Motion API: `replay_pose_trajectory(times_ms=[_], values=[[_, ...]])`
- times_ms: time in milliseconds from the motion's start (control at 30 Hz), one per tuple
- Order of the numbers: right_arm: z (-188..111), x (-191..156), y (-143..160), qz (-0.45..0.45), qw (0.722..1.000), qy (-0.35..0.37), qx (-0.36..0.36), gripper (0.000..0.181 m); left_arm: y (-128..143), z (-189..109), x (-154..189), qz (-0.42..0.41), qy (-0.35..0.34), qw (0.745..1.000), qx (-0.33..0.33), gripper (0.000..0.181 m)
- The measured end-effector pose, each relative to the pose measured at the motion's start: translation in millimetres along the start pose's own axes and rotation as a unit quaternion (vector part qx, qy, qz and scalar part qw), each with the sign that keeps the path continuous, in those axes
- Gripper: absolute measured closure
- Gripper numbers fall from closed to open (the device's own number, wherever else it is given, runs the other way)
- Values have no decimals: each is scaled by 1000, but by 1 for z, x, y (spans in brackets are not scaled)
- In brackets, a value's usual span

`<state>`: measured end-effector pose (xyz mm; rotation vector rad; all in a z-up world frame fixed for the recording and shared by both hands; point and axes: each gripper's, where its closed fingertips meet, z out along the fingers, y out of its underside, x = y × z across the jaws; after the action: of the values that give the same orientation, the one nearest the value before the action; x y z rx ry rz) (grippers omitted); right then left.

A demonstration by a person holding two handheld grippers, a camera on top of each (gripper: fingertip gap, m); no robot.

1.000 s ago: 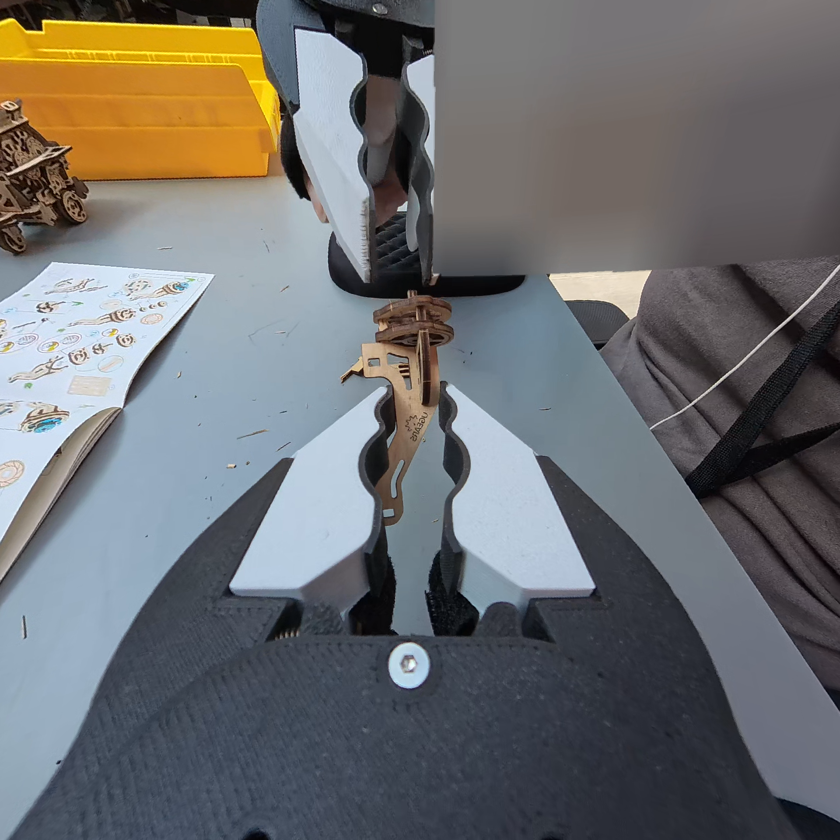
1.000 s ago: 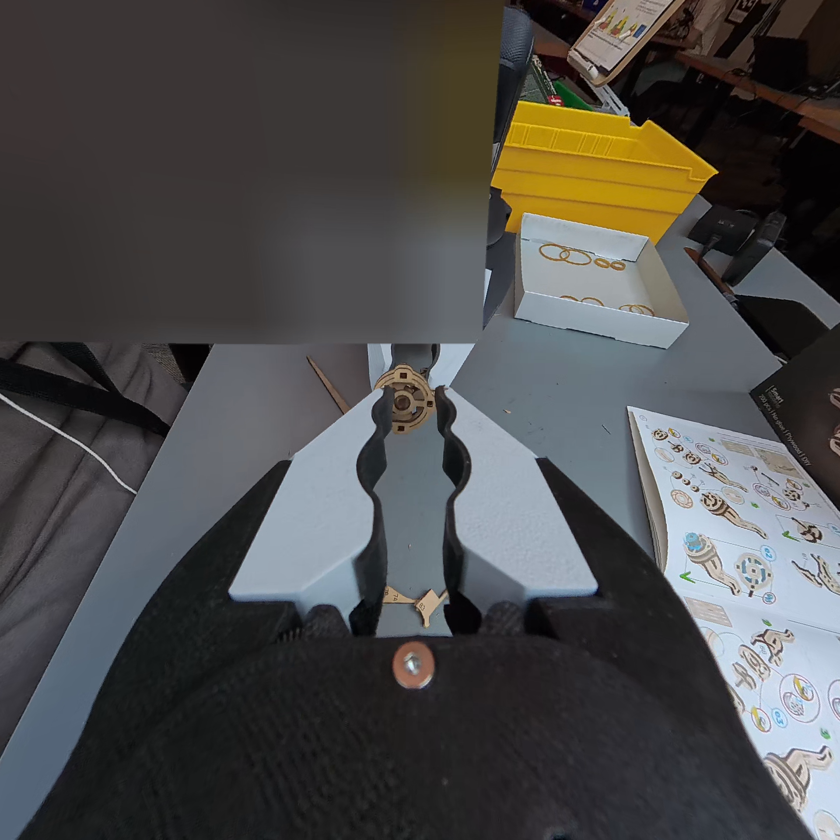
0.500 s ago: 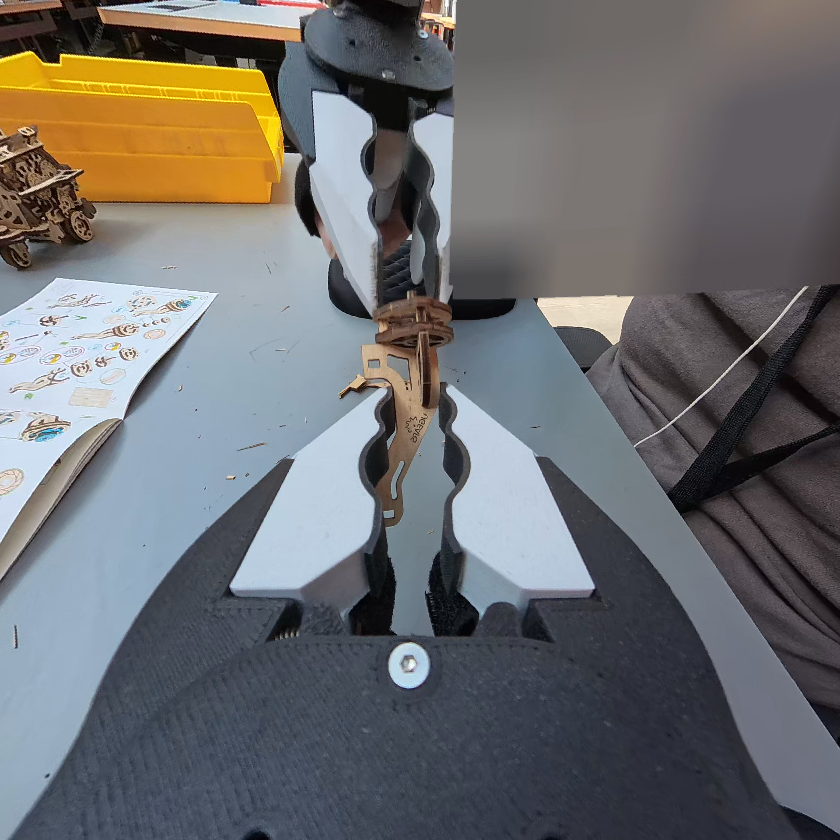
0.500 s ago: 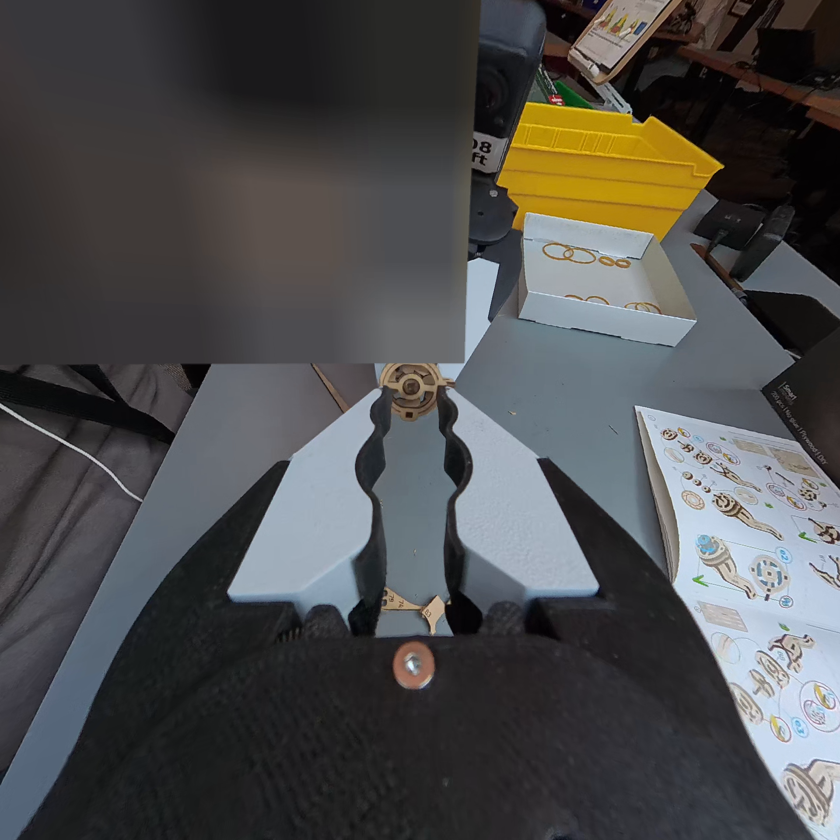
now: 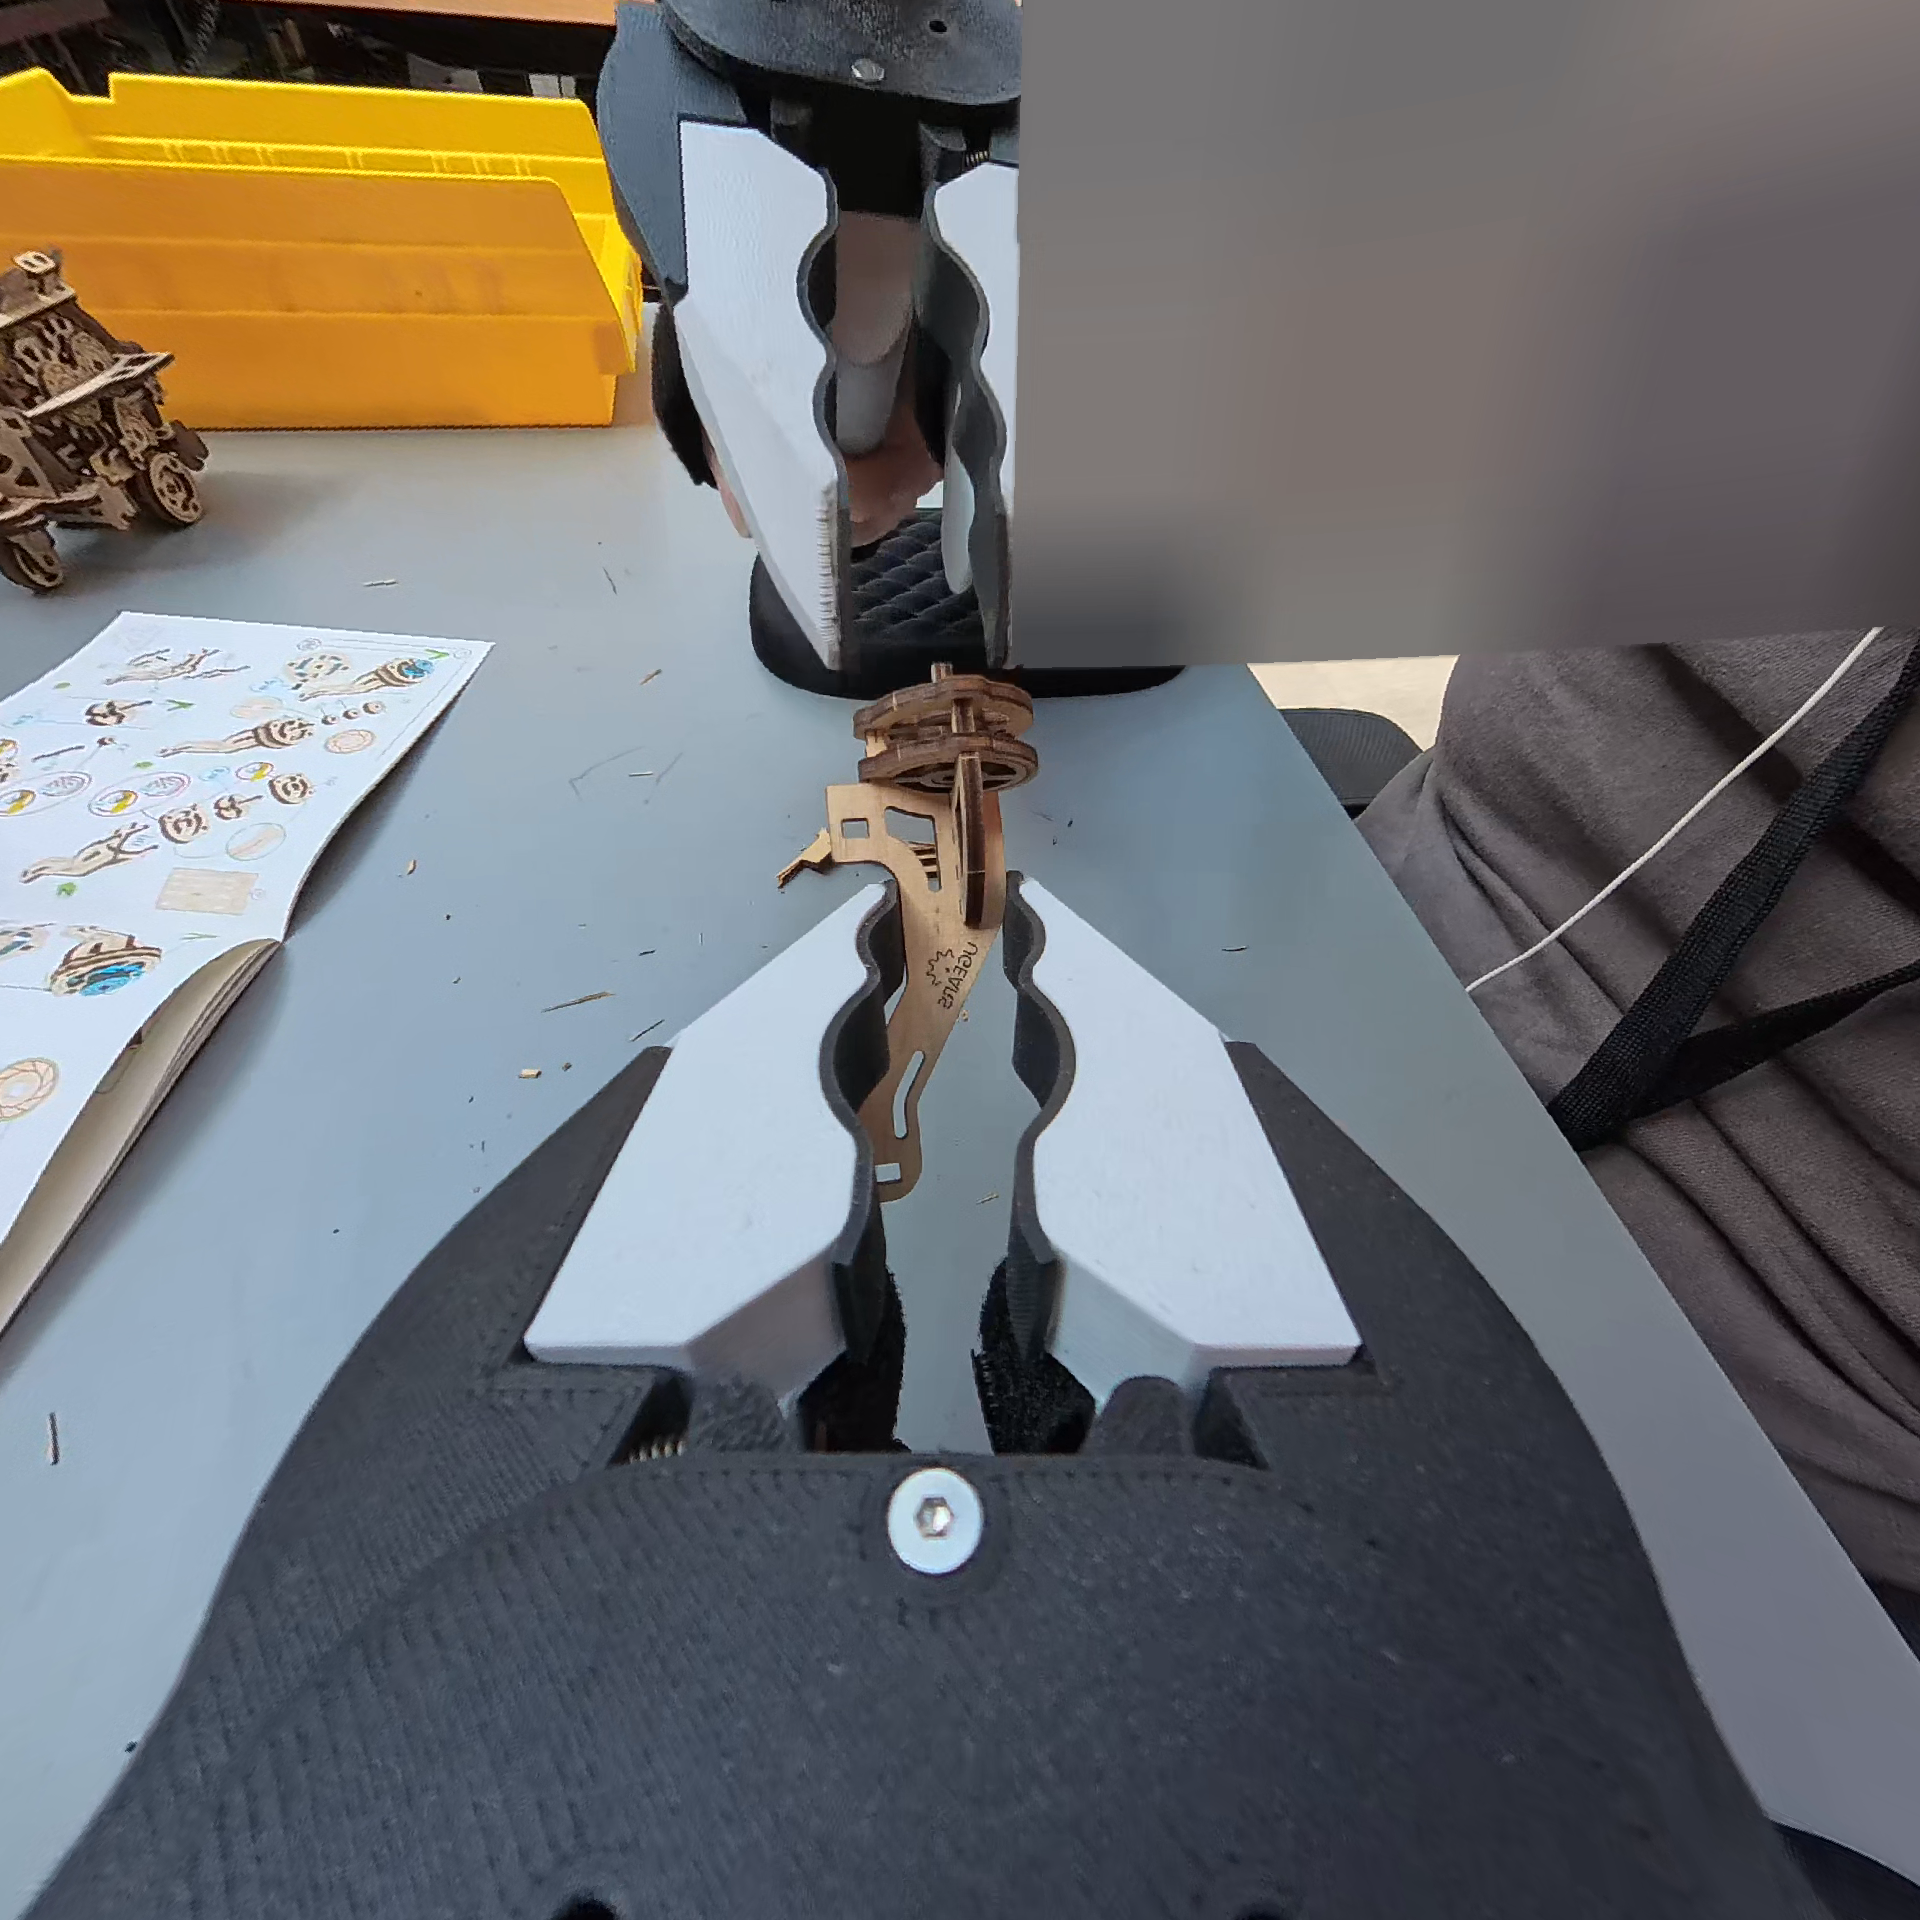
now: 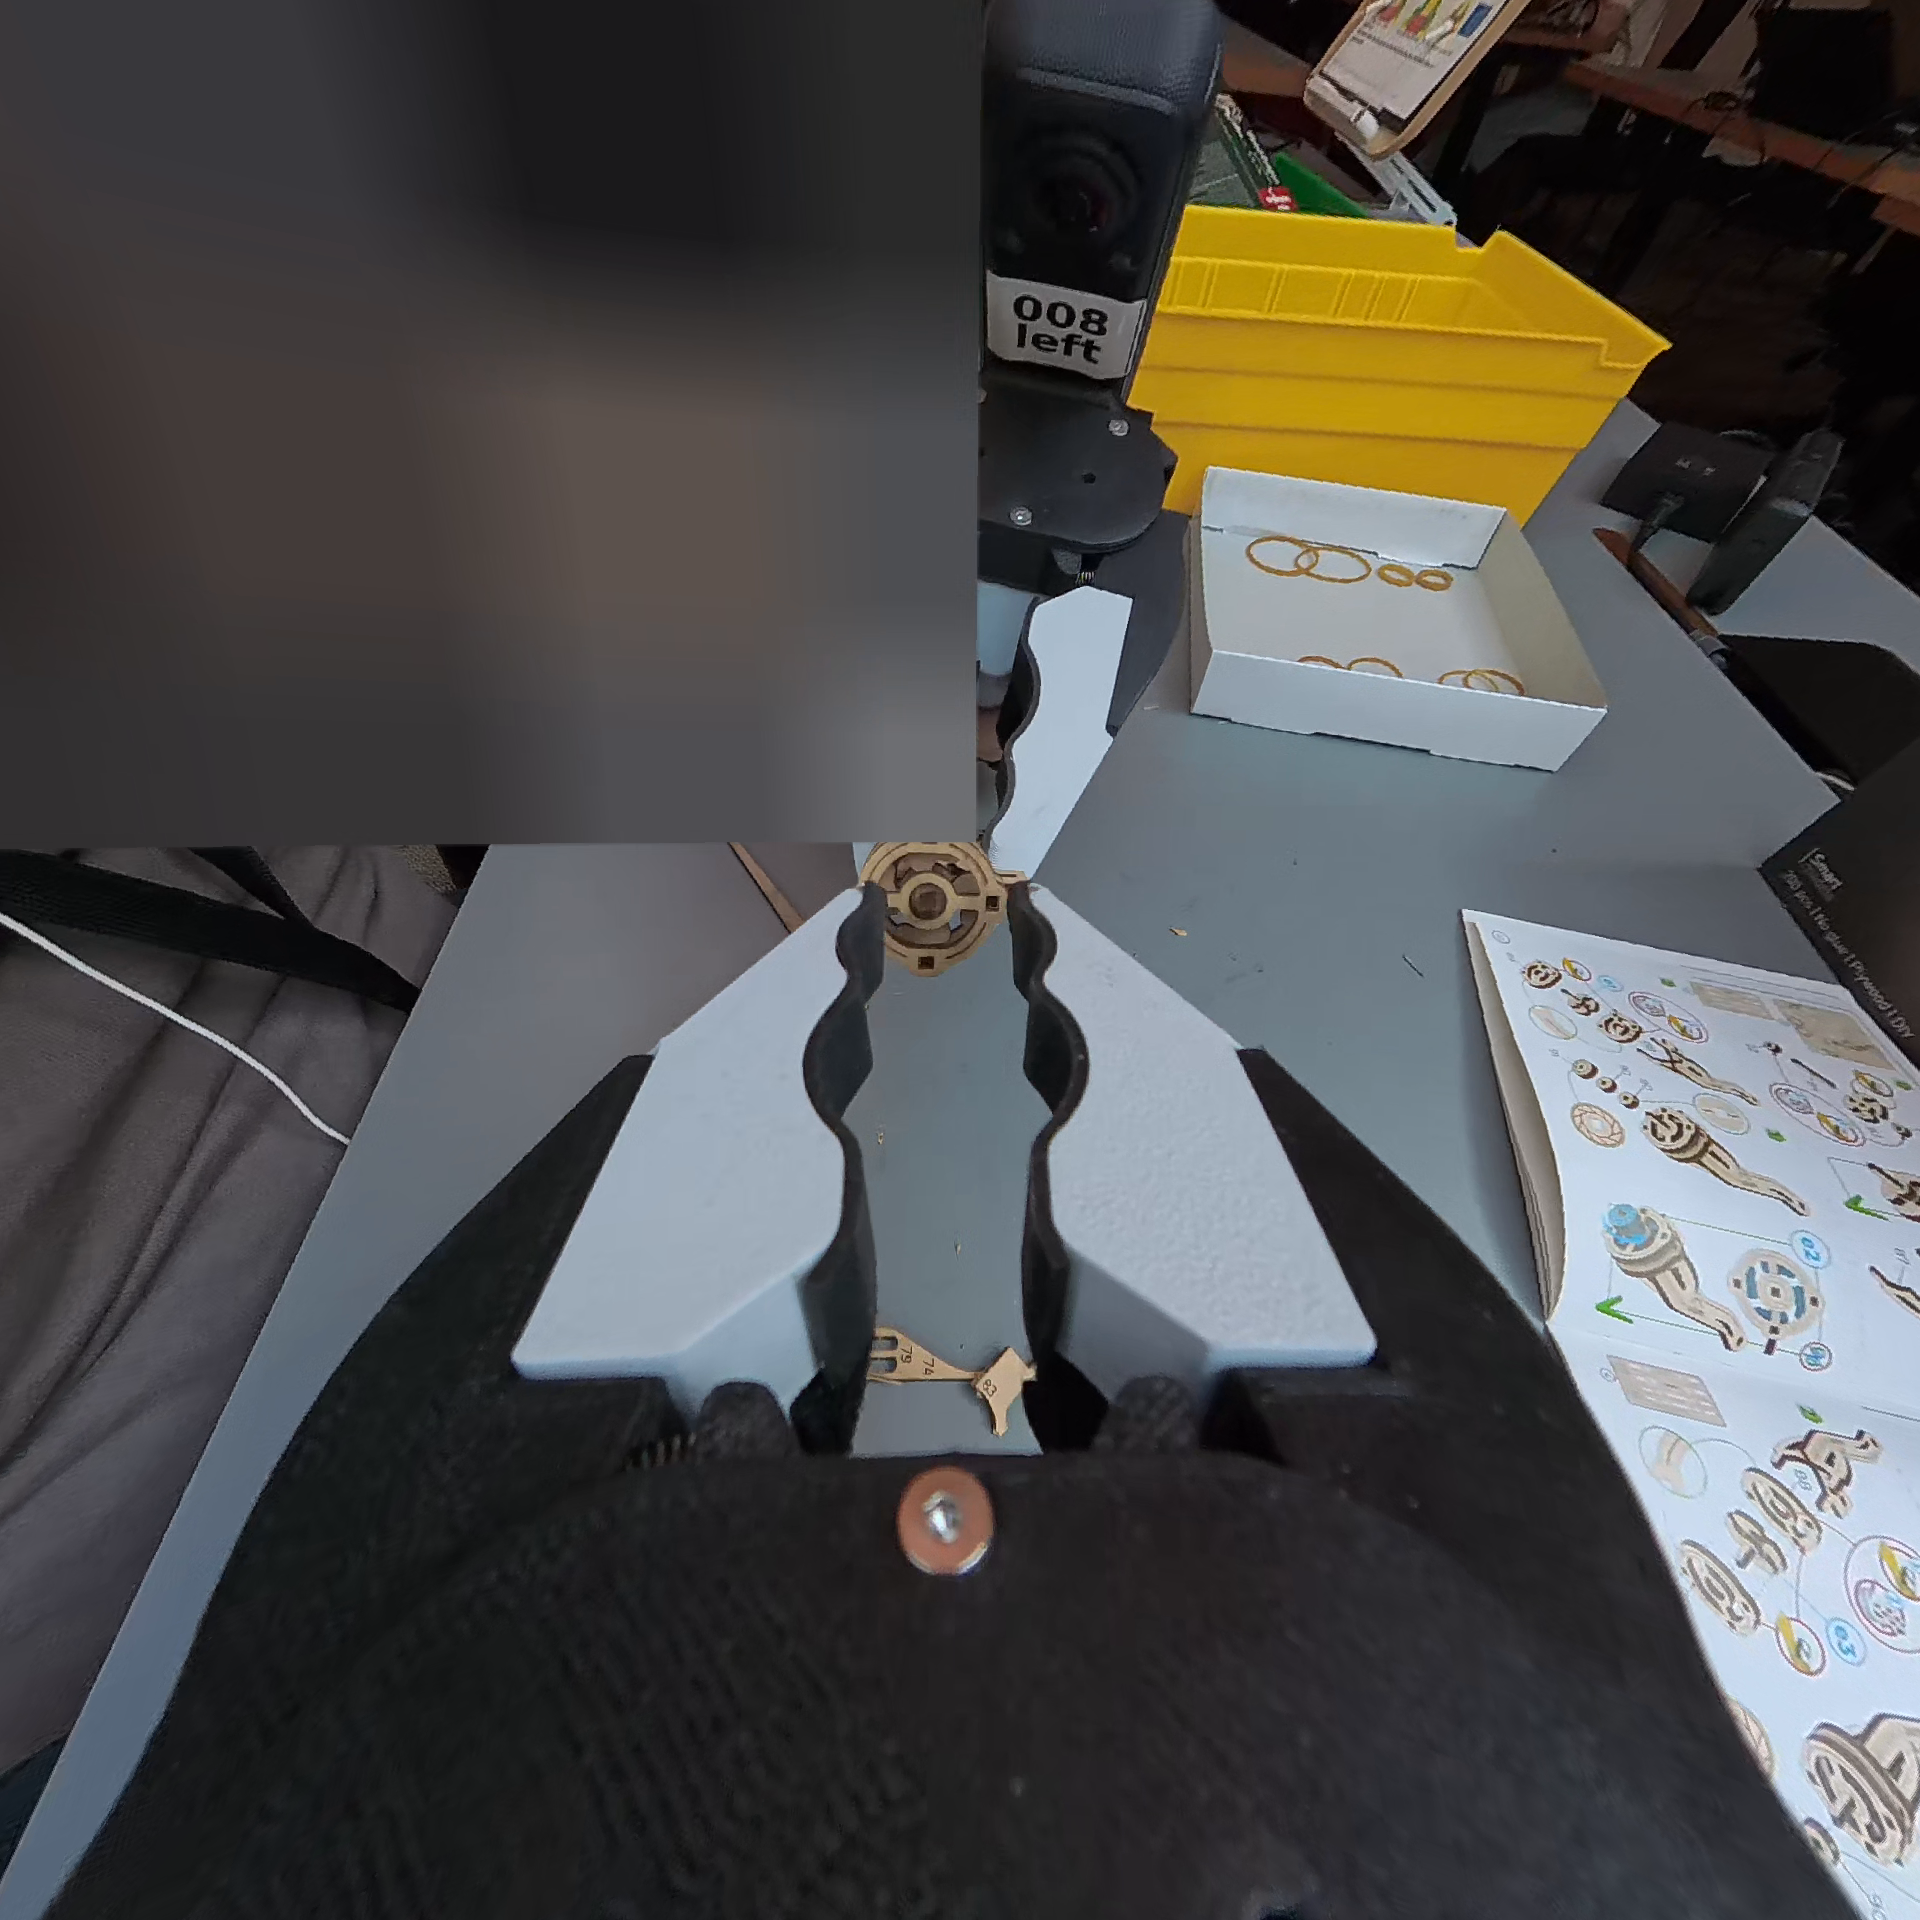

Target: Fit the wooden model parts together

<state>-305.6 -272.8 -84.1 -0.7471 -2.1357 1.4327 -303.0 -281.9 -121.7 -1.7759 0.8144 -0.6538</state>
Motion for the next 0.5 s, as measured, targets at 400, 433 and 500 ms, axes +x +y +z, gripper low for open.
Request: replay_pose_trajectory(times_ms=[400, 433, 500], values=[[-10, 4, -11, -3, 1000, 16, 27, 158, -5, -4, -1, 3, -4, 1000, 17, 164], [-11, 3, -14, -2, 999, 14, 34, 159, -7, -5, -1, 6, -3, 1000, 25, 164], [-9, 0, -17, -5, 999, 9, 39, 159, -13, -7, 0, 15, -4, 999, 41, 164]])
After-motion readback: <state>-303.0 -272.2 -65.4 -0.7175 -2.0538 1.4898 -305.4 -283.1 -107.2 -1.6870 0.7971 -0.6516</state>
